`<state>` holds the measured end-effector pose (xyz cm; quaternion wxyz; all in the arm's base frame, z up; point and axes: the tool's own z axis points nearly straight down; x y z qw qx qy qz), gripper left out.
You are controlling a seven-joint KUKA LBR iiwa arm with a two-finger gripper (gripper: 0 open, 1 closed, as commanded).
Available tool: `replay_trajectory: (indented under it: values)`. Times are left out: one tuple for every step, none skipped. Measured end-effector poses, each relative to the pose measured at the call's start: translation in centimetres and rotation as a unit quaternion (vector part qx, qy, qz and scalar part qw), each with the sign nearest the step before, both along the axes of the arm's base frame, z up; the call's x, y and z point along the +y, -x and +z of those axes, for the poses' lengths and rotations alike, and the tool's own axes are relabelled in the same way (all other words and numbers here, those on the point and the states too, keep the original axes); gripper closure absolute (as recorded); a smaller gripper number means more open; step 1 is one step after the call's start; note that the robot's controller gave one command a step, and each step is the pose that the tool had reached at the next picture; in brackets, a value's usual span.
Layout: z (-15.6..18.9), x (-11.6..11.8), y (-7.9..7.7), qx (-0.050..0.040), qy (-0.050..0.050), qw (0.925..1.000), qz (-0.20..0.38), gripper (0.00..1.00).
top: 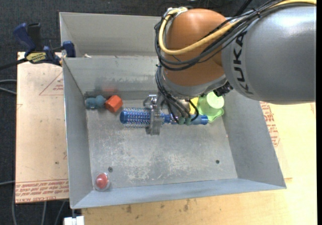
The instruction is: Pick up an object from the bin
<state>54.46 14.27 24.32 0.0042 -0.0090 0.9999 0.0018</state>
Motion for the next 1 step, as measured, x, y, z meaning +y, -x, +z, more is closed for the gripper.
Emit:
replay_trajectory:
  values:
    - [11.93,-1.21,5.18,0.0000,0.002,0.9822,0.188,1.00]
